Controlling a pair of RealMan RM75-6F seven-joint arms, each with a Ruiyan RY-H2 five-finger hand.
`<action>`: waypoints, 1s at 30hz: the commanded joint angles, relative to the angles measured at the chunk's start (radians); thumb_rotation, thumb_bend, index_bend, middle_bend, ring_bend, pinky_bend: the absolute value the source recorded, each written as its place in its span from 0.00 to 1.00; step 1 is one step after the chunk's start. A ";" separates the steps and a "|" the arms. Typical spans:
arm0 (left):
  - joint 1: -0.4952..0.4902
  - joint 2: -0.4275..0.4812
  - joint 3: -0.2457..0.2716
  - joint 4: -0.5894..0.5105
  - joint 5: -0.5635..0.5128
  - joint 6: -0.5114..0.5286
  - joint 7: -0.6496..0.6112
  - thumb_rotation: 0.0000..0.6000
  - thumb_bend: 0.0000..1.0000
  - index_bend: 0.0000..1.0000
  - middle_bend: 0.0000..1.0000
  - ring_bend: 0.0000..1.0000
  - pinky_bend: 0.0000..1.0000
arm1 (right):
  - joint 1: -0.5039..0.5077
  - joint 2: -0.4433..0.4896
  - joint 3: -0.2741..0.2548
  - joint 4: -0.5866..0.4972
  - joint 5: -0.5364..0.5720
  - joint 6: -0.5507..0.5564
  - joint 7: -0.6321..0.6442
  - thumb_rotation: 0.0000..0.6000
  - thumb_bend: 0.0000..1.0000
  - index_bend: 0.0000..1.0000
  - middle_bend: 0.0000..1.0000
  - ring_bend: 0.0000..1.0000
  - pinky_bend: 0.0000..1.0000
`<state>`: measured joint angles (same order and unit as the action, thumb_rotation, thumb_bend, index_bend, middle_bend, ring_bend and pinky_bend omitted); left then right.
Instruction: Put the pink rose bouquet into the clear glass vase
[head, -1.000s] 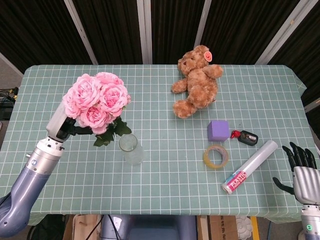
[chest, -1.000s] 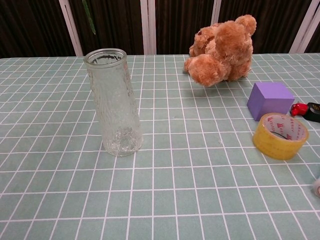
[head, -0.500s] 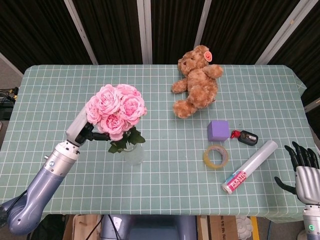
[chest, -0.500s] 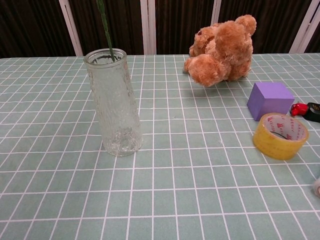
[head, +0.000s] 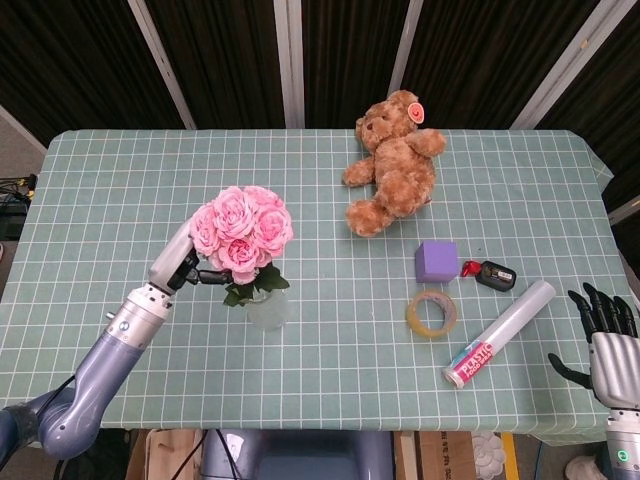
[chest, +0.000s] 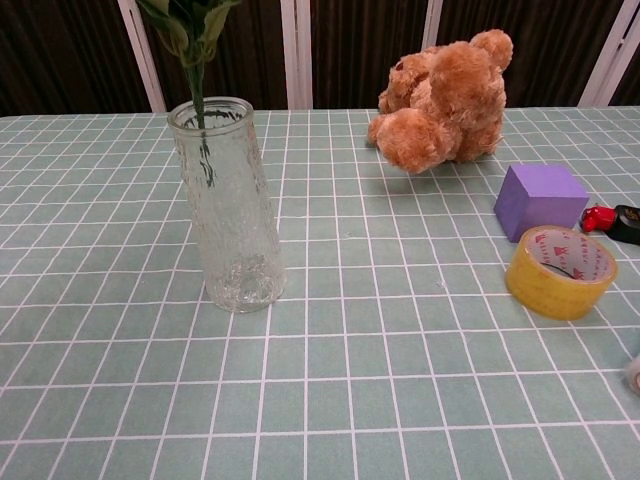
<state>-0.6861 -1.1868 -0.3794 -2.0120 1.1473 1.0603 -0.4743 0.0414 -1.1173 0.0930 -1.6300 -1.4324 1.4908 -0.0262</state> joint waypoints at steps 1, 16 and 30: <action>-0.007 -0.039 0.021 0.041 0.017 -0.011 -0.006 1.00 0.40 0.33 0.33 0.28 0.37 | 0.000 0.000 0.000 0.001 0.000 0.000 0.000 1.00 0.20 0.13 0.08 0.09 0.00; -0.003 0.063 0.078 0.096 0.164 -0.168 -0.175 1.00 0.19 0.20 0.15 0.09 0.20 | -0.002 0.002 0.002 0.001 -0.004 0.007 0.013 1.00 0.21 0.13 0.08 0.09 0.00; 0.122 0.271 0.125 0.158 0.275 -0.025 -0.027 1.00 0.16 0.16 0.12 0.04 0.17 | -0.002 0.001 -0.001 -0.004 -0.012 0.011 0.007 1.00 0.20 0.13 0.08 0.09 0.00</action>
<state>-0.6047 -0.9462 -0.2692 -1.8929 1.4232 0.9707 -0.6401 0.0389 -1.1159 0.0917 -1.6342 -1.4446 1.5018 -0.0191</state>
